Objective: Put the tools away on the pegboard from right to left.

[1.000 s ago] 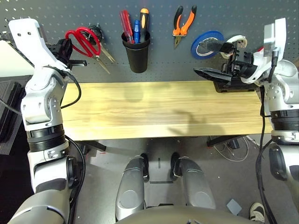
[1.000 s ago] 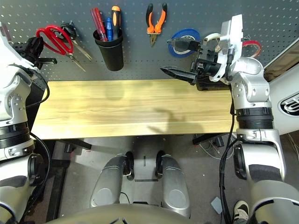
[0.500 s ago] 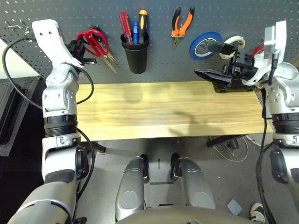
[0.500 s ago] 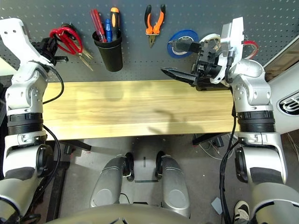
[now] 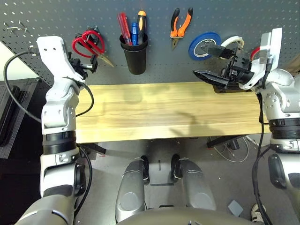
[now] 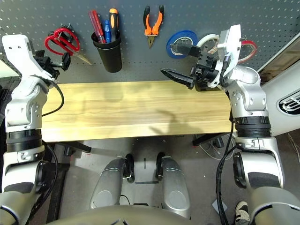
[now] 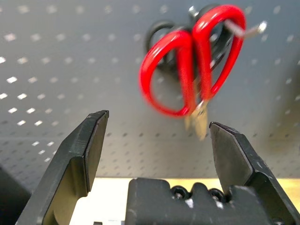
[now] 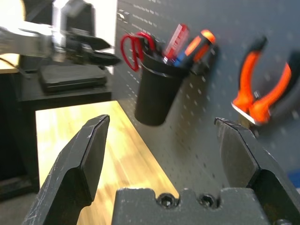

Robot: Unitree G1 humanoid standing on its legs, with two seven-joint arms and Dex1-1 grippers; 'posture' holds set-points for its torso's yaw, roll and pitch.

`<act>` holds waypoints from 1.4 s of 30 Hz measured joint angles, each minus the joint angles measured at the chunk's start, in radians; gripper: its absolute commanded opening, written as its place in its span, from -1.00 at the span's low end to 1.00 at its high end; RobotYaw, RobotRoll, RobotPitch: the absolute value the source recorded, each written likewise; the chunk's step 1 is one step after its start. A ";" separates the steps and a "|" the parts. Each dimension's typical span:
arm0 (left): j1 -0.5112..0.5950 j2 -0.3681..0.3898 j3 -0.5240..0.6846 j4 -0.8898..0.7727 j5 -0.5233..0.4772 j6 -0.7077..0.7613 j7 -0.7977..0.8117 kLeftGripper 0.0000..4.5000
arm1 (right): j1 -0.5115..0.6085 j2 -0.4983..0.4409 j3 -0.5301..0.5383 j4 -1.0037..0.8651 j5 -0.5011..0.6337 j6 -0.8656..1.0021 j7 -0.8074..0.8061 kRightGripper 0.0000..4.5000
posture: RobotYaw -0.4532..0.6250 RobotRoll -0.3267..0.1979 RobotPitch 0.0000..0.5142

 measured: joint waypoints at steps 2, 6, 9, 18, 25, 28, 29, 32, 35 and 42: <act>0.046 0.001 0.016 -0.042 -0.007 0.001 -0.008 0.99 | 0.026 0.002 -0.014 0.000 -0.006 -0.003 -0.040 1.00 | -0.12 0.25 -0.31; 0.116 -0.017 0.024 -0.081 -0.019 -0.015 -0.025 0.99 | 0.065 0.016 -0.048 0.020 -0.046 -0.055 -0.138 1.00 | -0.13 0.25 -0.31; 0.134 -0.064 0.038 -0.077 -0.051 -0.064 -0.042 0.99 | 0.071 0.037 -0.057 0.072 -0.113 -0.100 -0.259 1.00 | -0.13 0.25 -0.31; 0.178 -0.124 0.033 0.097 -0.049 -0.371 -0.114 0.99 | 0.105 0.111 -0.107 0.167 -0.212 -0.210 -0.549 1.00 | -0.17 0.25 -0.31; 0.180 -0.172 0.033 0.340 -0.035 -0.613 -0.122 0.99 | 0.076 0.156 -0.123 0.476 -0.332 -0.366 -0.777 1.00 | -0.20 0.25 -0.35; 0.186 -0.182 0.032 0.468 -0.011 -0.709 -0.112 0.99 | 0.051 0.185 -0.118 0.646 -0.372 -0.453 -0.843 1.00 | -0.19 0.25 -0.37; 0.185 -0.184 0.032 0.491 -0.006 -0.733 -0.105 0.99 | 0.038 0.186 -0.118 0.692 -0.381 -0.475 -0.863 1.00 | -0.19 0.25 -0.37; 0.185 -0.195 0.036 0.523 -0.006 -0.794 -0.095 0.99 | -0.002 0.182 -0.128 0.782 -0.388 -0.533 -0.893 1.00 | -0.18 0.25 -0.38; 0.184 -0.197 0.037 0.536 -0.006 -0.826 -0.086 0.99 | -0.030 0.182 -0.127 0.815 -0.386 -0.569 -0.864 1.00 | -0.18 0.25 -0.38; 0.185 -0.193 0.050 0.549 -0.004 -0.847 -0.033 0.99 | -0.047 0.182 -0.125 0.839 -0.384 -0.598 -0.810 1.00 | -0.22 0.25 -0.38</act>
